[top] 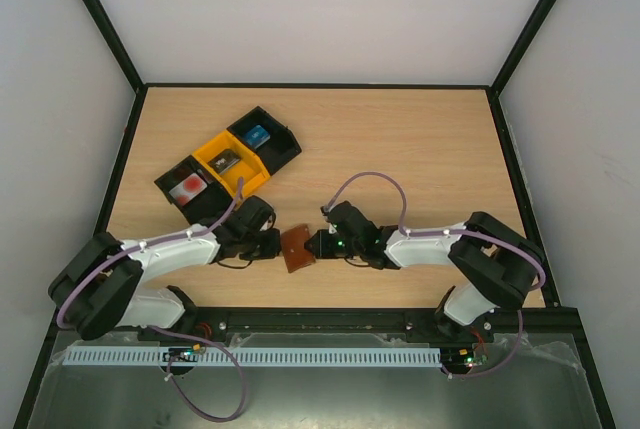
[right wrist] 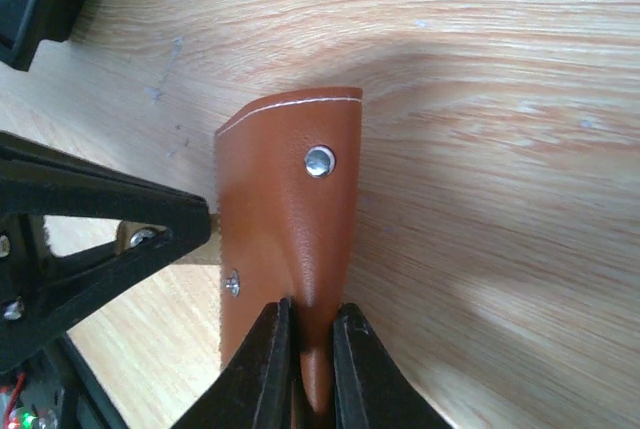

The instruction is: Take the credit cards out of the card holder

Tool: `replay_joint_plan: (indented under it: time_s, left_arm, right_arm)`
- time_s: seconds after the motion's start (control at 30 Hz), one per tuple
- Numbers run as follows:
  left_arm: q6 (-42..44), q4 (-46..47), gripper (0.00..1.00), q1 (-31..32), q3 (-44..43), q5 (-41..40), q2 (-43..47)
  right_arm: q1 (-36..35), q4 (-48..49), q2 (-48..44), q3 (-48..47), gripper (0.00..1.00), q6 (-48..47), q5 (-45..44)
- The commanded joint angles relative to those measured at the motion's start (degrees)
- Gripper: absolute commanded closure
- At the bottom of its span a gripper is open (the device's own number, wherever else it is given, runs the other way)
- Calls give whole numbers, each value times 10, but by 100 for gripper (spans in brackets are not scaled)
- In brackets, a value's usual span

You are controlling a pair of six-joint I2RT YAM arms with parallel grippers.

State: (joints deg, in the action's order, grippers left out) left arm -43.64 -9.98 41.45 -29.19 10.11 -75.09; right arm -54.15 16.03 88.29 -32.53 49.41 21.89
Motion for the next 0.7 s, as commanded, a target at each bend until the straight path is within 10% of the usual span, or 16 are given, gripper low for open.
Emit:
replay_joint_plan:
  time_s: [0.0, 0.67]
  left_arm:
    - [-3, 10, 97, -2, 1, 15, -4]
    - [-63, 91, 97, -2, 14, 116, 104]
  right_arm:
    - [-1, -55, 12, 3, 85, -25, -50]
    - [-2, -158, -77, -31, 27, -95, -15]
